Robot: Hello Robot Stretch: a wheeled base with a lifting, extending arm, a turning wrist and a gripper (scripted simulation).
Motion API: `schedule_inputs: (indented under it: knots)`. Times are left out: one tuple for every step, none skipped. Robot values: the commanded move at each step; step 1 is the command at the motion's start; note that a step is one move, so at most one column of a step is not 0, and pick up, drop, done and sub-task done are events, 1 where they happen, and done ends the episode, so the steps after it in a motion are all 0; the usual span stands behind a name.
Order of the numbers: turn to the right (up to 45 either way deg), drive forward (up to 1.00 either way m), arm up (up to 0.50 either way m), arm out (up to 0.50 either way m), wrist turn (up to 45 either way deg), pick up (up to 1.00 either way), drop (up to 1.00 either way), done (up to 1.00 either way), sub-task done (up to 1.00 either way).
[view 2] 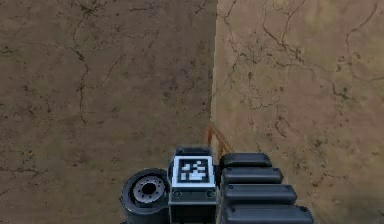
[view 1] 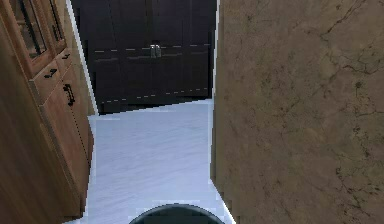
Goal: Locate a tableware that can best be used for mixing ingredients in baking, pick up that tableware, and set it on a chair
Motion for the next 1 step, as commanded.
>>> schedule_inputs:
  knots:
    - [0.0,0.00,0.00,0.08,0.0,0.00,0.00,0.00,0.00]
